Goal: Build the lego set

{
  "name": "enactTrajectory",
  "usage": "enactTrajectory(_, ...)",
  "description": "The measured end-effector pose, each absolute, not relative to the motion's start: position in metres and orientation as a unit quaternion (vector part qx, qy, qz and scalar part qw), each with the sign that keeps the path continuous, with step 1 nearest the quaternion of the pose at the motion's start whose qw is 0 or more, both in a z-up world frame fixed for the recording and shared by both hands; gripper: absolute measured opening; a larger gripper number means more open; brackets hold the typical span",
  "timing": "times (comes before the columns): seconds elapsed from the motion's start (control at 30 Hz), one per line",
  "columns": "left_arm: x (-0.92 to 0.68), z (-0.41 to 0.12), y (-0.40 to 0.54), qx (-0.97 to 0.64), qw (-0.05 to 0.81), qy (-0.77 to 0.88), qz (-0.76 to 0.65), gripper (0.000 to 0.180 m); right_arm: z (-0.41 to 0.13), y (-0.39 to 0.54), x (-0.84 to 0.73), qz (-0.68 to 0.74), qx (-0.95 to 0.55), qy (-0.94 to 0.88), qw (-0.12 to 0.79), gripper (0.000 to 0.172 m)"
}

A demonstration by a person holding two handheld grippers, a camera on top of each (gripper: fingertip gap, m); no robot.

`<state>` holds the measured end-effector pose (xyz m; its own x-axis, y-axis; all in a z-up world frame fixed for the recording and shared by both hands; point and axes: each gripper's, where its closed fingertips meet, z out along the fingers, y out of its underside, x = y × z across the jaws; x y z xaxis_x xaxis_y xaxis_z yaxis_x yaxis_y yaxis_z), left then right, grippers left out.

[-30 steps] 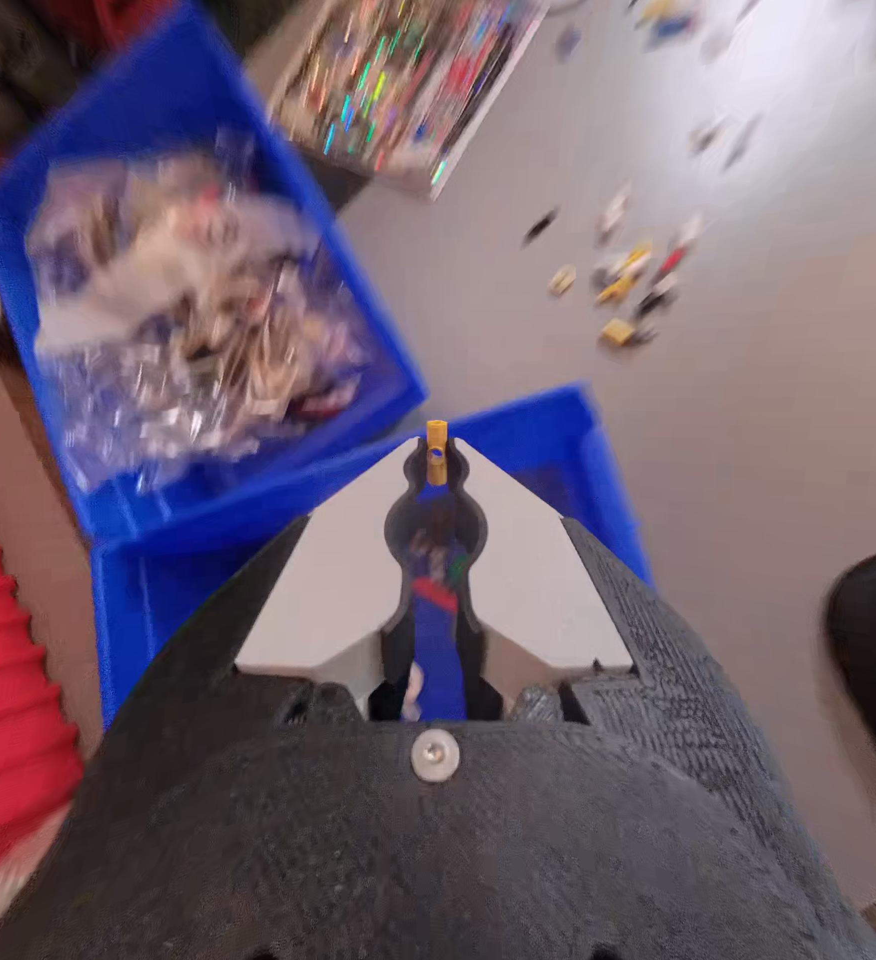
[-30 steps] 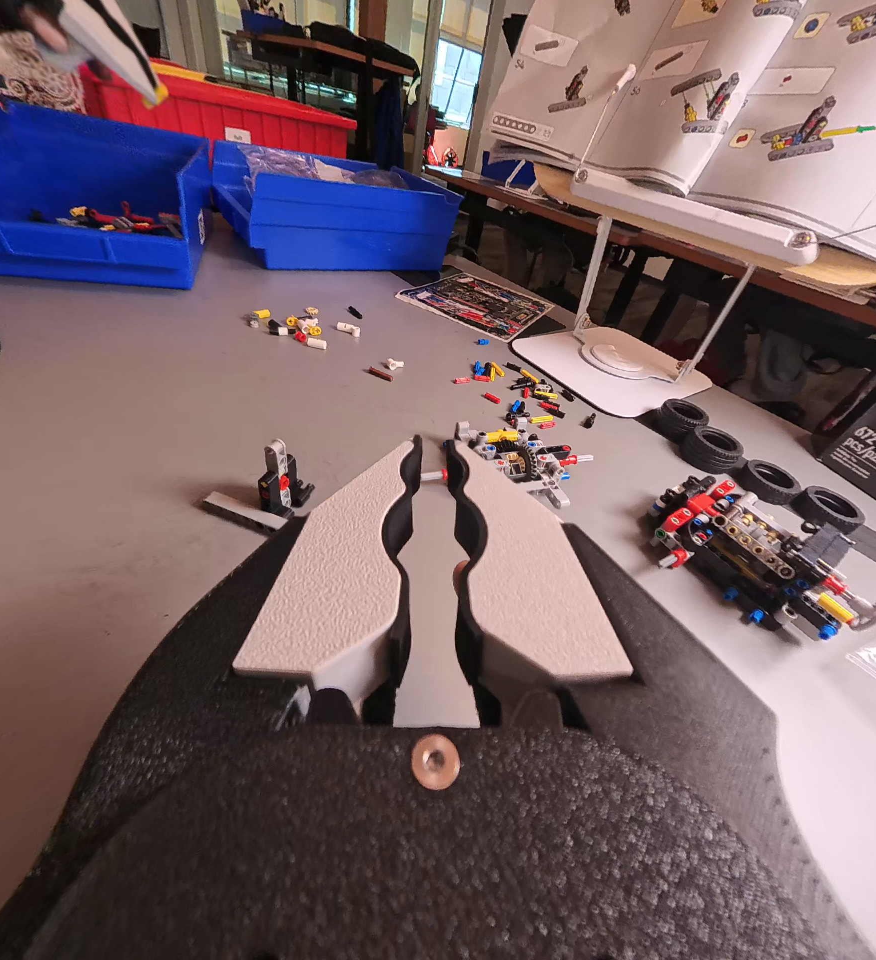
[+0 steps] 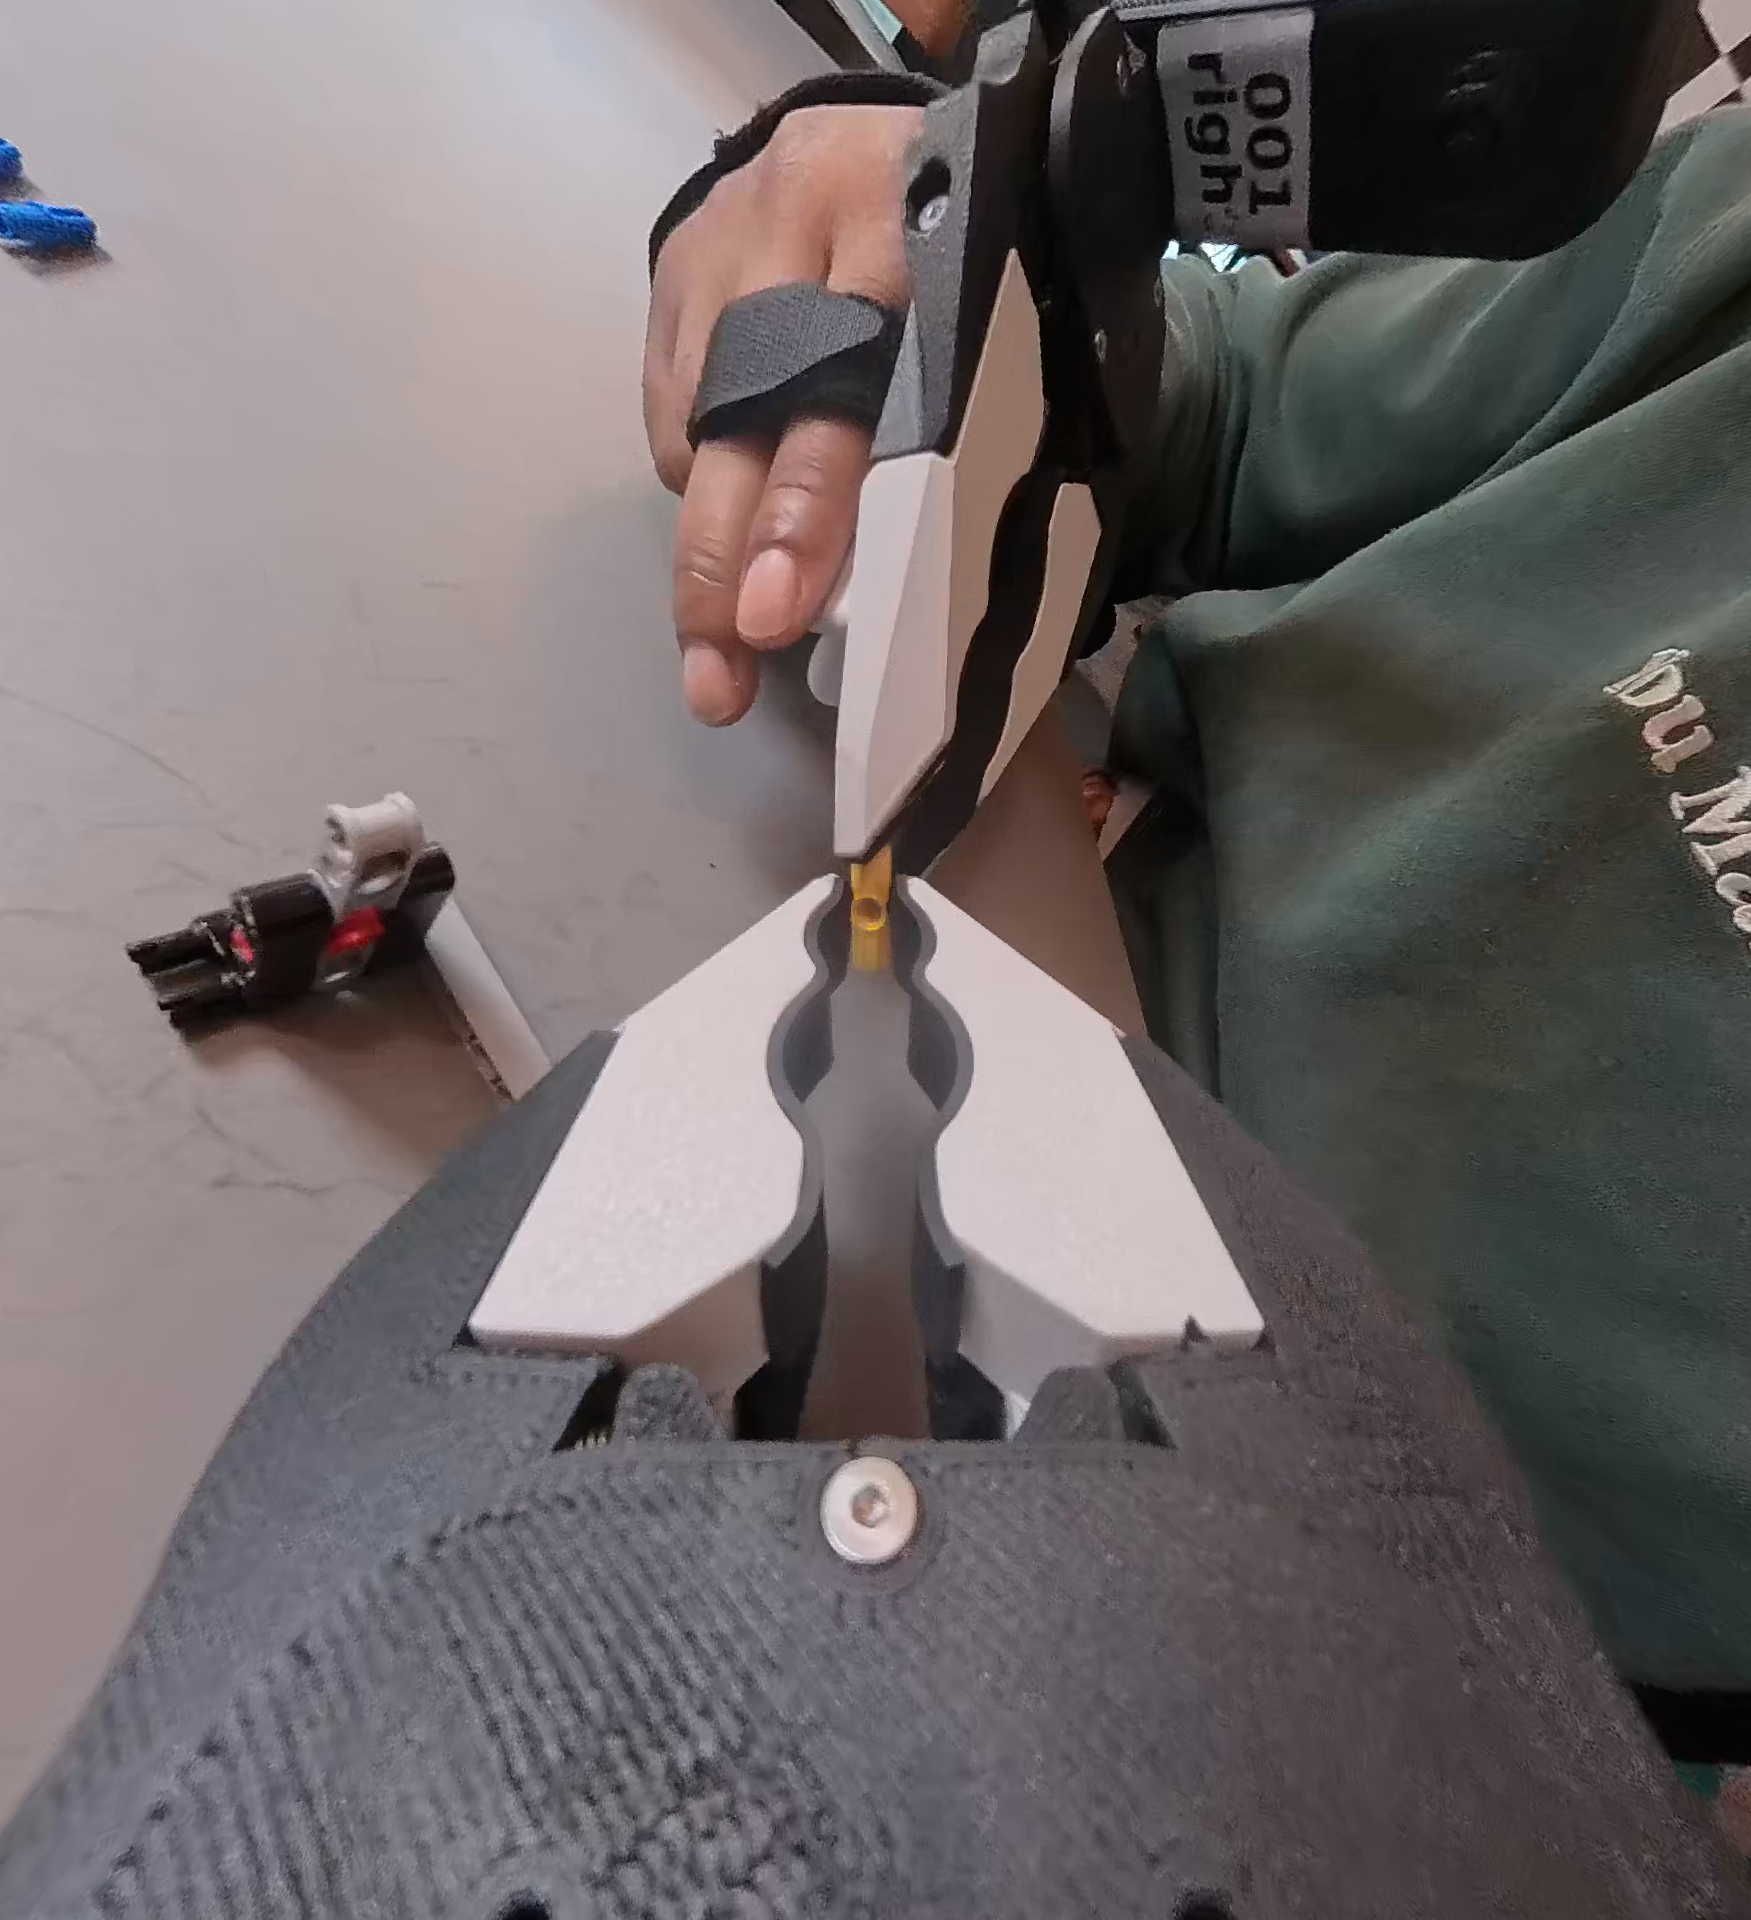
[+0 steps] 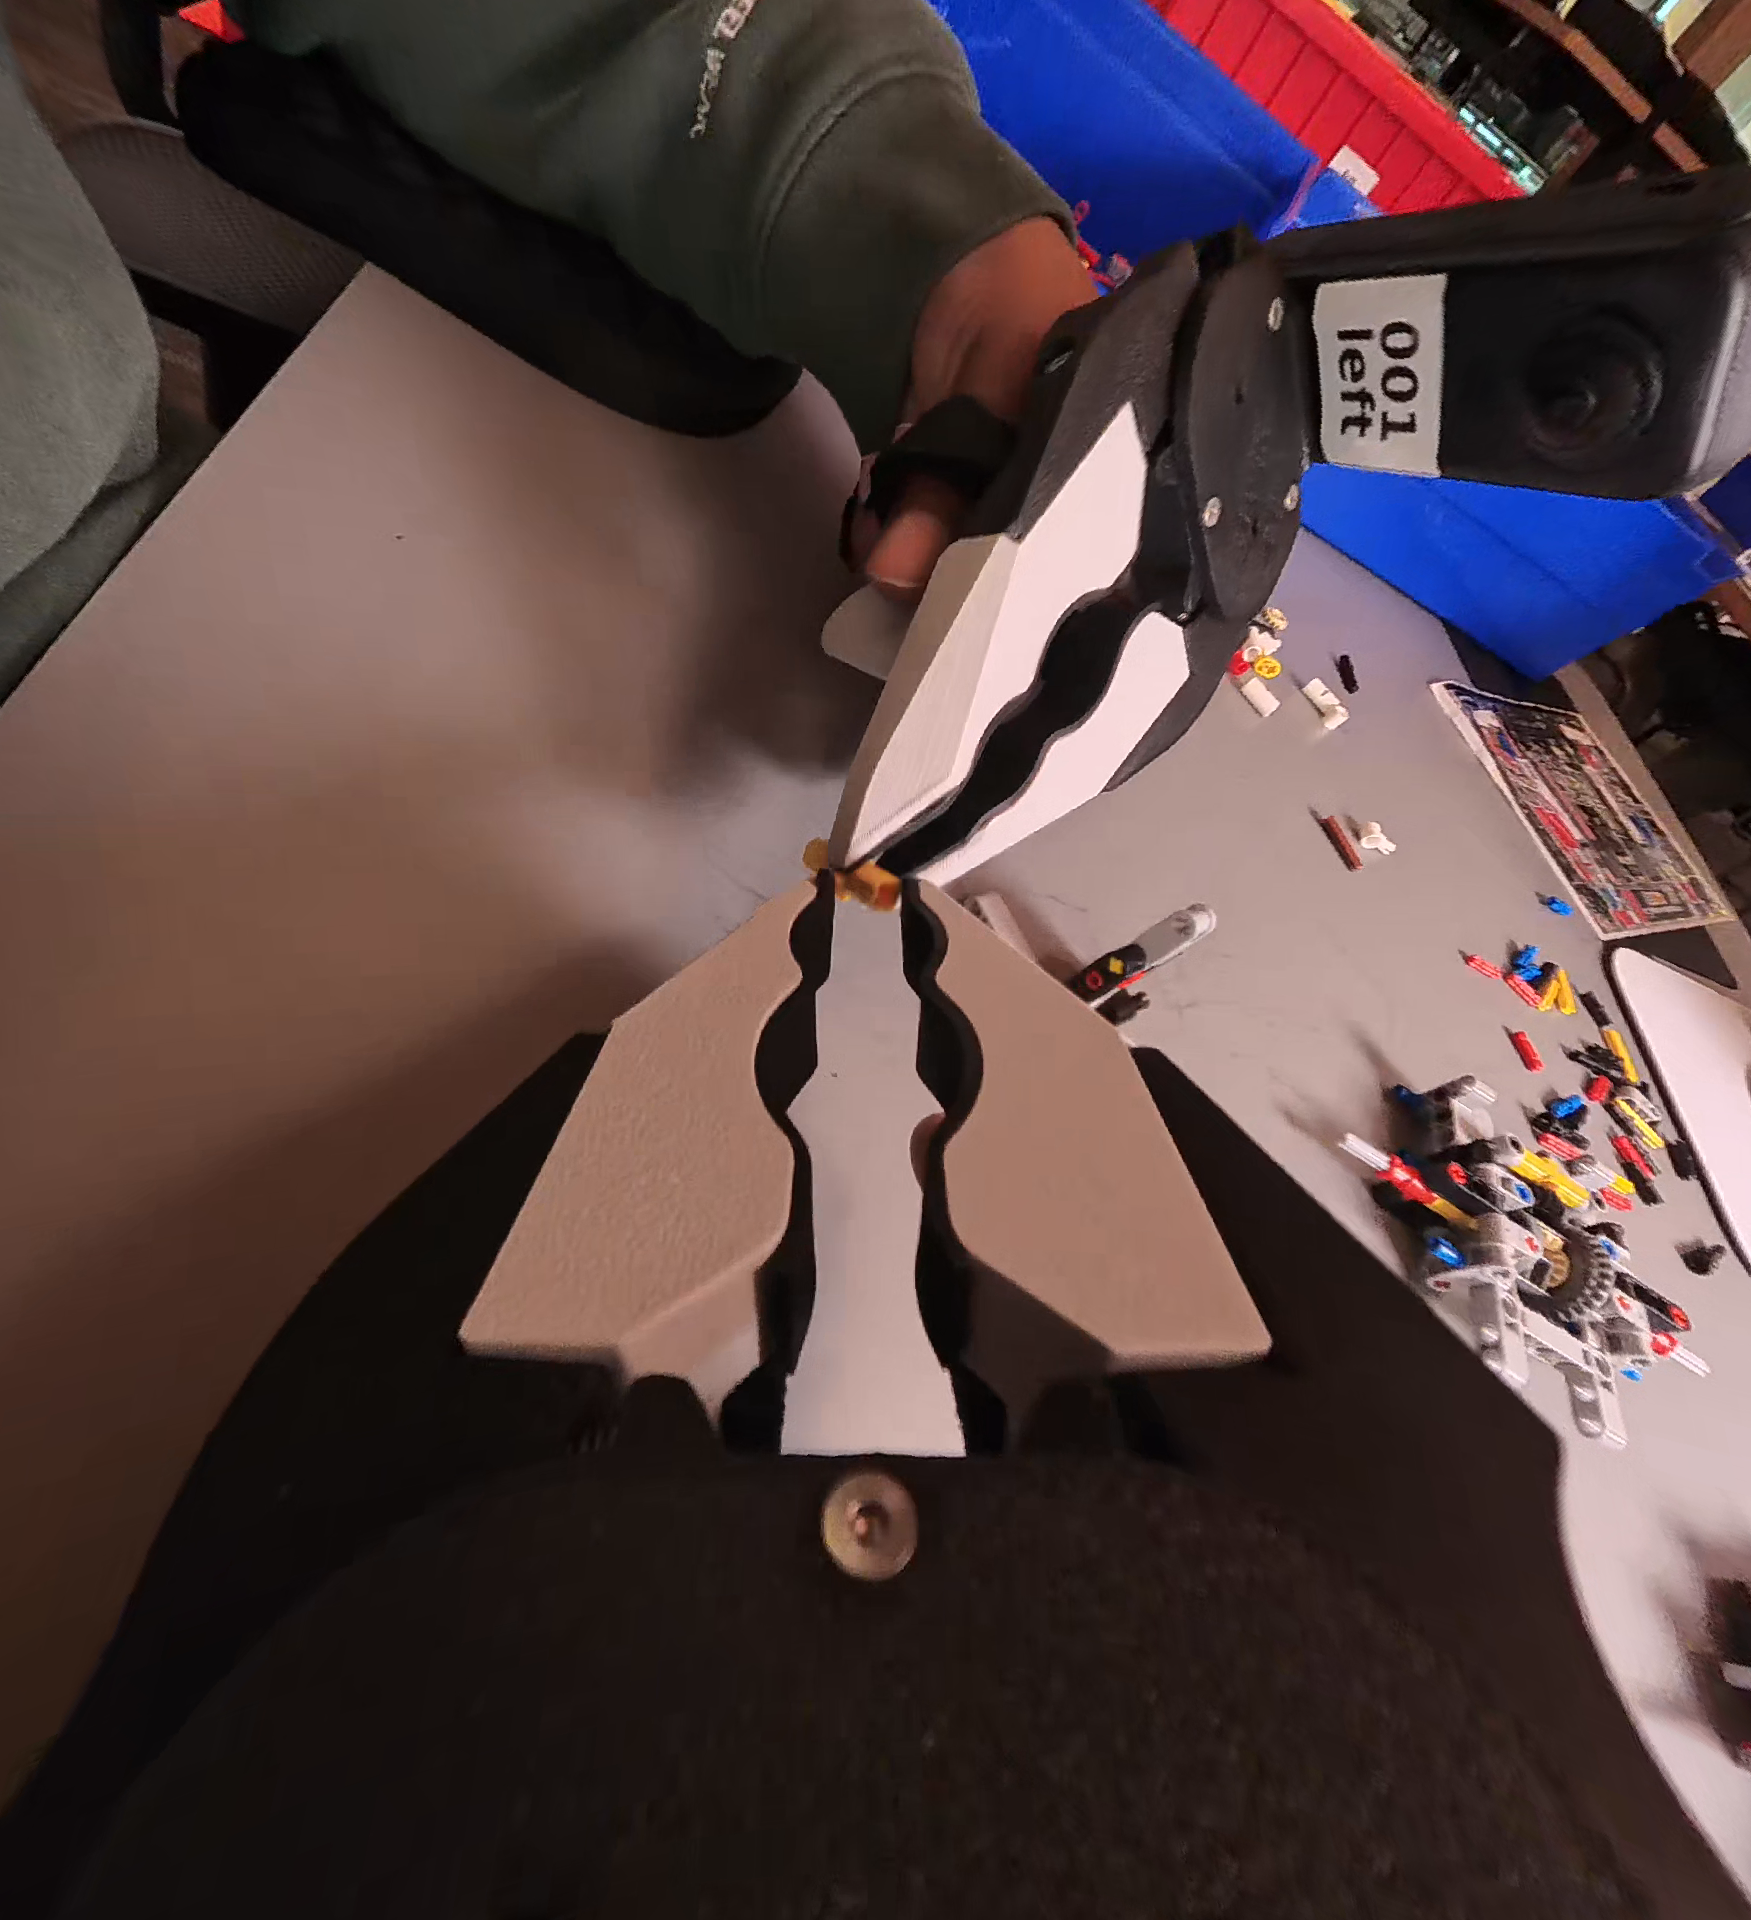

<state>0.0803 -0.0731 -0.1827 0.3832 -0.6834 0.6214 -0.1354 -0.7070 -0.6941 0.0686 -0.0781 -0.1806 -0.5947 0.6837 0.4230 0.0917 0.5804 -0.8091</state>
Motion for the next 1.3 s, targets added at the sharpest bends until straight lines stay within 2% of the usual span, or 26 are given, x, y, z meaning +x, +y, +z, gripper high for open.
enactTrajectory(0.37, 0.084, -0.183, -0.084, -0.771, 0.247, 0.251, -0.531, 0.006, -0.183, -0.089, 0.07, 0.37, -0.21, -0.816, 0.391, 0.009)
enactTrajectory(0.47, 0.077, -0.176, -0.071, -0.769, 0.296, 0.234, -0.515, 0.01, -0.174, -0.074, 0.062, 0.399, -0.274, -0.784, 0.39, 0.009)
enactTrajectory(0.5, 0.072, -0.171, -0.066, -0.767, 0.322, 0.229, -0.505, 0.019, -0.171, -0.066, 0.058, 0.413, -0.309, -0.766, 0.383, 0.008)
enactTrajectory(0.57, 0.063, -0.161, -0.055, -0.762, 0.386, 0.233, -0.465, 0.026, -0.166, -0.047, 0.051, 0.441, -0.389, -0.723, 0.362, 0.009)
enactTrajectory(0.77, 0.042, -0.146, -0.034, -0.739, 0.55, 0.32, -0.221, 0.025, -0.141, -0.021, 0.041, 0.599, -0.54, -0.546, 0.228, 0.009)
enactTrajectory(0.93, 0.043, -0.142, -0.029, -0.72, 0.586, 0.352, -0.122, 0.021, -0.138, -0.022, 0.041, 0.657, -0.565, -0.48, 0.141, 0.009)
enactTrajectory(1.3, 0.051, -0.138, -0.033, -0.689, 0.602, 0.397, -0.073, 0.007, -0.139, -0.036, 0.045, 0.675, -0.559, -0.476, 0.077, 0.008)
